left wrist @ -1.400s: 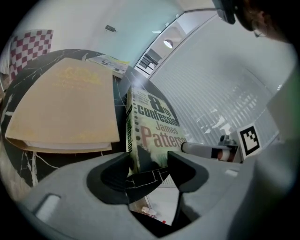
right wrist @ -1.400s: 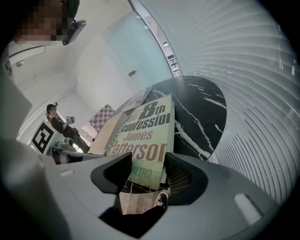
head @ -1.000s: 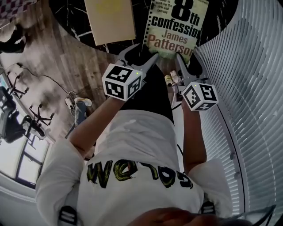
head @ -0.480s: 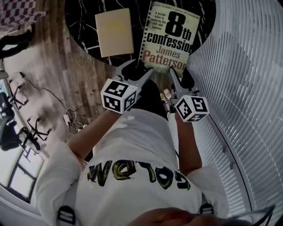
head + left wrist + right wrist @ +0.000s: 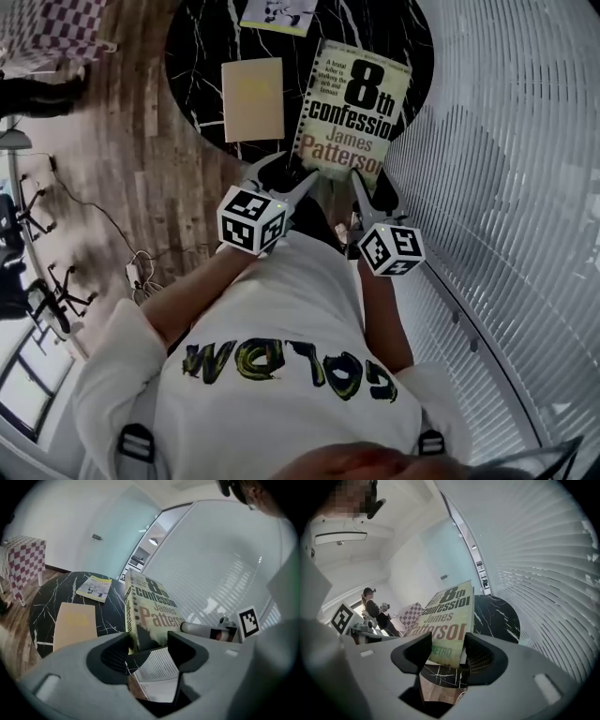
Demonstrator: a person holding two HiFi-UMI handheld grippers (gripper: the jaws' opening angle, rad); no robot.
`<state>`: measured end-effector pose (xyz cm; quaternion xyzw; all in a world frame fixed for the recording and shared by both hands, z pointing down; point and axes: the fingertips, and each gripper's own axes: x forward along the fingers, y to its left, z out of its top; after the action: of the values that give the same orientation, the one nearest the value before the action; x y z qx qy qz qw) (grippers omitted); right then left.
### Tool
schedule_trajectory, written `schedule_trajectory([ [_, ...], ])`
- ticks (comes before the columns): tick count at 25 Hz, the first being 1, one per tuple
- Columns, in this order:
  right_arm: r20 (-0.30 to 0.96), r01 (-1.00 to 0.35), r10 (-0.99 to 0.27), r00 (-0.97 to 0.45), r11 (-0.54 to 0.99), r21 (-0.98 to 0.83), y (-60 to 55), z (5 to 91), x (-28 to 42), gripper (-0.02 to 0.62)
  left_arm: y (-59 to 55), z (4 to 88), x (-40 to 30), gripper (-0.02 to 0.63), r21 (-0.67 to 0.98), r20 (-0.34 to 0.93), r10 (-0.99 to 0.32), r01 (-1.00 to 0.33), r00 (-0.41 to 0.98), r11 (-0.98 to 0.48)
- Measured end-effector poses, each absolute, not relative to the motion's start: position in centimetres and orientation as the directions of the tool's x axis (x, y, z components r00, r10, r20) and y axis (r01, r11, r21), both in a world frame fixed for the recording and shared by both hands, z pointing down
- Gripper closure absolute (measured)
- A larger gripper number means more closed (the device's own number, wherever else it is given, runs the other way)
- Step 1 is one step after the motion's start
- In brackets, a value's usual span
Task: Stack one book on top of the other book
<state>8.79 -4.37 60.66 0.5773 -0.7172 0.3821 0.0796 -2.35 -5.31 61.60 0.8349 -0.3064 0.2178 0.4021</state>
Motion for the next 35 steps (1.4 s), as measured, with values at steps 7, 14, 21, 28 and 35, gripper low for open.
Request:
schedule_trajectory([
  [7,0.536,-0.882,-0.766,-0.354,0.083,-0.464,-4.5,60.7,9.2,0.365,-5.1,61.5,-2.0,0.350,0.520,0.613,-0.374,-0.711,0.696,-0.472],
  [14,0.528,-0.859,-0.733,-0.428,0.148,-0.490,-4.4,60.0,10.2,0.365,-4.1,60.5,-1.1,0.350,0.502,0.631,-0.431,-0.763,0.645,-0.407],
  [21,0.404,-0.909,-0.875,-0.266,0.088,-0.407,-5.0,63.6,9.3,0.365,-6.6,64.8,-1.8,0.350,0.461,0.496,-0.434,-0.652,0.752,-0.603],
  [28,0.453,-0.902,-0.835,-0.313,0.113,-0.416,-4.5,61.7,9.1,0.365,-5.3,62.9,-2.1,0.350,0.499,0.522,-0.447,-0.685,0.726,-0.531],
  [35,0.461,-0.901,-0.828,-0.320,0.116,-0.418,-4.4,62.4,9.3,0.365,-5.2,63.5,-1.9,0.350,0.494,0.525,-0.455,-0.693,0.720,-0.525],
])
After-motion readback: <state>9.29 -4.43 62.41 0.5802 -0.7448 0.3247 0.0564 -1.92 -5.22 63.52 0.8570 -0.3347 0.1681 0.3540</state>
